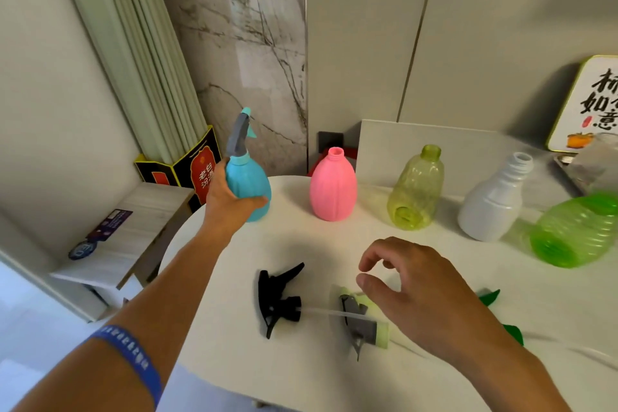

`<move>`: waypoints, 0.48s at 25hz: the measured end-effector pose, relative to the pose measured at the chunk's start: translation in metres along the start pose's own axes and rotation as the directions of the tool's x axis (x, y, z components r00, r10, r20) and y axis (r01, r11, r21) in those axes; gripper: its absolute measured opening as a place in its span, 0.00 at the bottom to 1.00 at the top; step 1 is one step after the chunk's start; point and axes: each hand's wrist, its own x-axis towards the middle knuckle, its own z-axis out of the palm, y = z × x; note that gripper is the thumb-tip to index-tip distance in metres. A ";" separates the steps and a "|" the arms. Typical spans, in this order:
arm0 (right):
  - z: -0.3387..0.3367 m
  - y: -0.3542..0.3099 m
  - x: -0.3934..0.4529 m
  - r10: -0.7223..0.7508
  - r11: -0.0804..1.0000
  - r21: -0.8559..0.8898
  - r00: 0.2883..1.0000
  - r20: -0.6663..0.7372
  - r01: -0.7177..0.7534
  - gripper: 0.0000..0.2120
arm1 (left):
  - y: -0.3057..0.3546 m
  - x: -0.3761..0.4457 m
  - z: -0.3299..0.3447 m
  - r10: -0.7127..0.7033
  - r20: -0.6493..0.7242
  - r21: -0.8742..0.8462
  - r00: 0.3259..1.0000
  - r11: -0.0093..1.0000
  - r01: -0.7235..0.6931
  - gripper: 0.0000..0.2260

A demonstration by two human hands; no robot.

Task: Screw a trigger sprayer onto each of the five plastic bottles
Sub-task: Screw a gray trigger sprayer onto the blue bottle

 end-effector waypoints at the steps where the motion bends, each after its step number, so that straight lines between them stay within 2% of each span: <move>1: 0.001 0.001 0.000 -0.004 1.000 -0.006 1.000 0.025 0.005 0.05 | -0.001 0.004 0.000 -0.015 0.007 -0.026 1.000 1.000 0.015 0.42; 7: 0.012 0.004 -0.004 -0.049 0.994 -0.080 0.975 0.218 0.068 0.10 | -0.005 0.007 -0.002 -0.045 0.002 -0.051 0.999 0.998 0.045 0.43; 10: 0.011 0.003 -0.001 -0.050 0.995 -0.071 0.966 0.254 0.070 0.14 | -0.007 0.000 -0.011 -0.135 0.034 0.005 0.990 0.991 0.134 0.44; 12: 0.009 0.003 0.001 -0.061 0.994 -0.075 0.963 0.262 0.083 0.13 | -0.006 -0.015 -0.023 -0.244 0.092 0.071 0.965 0.969 0.238 0.42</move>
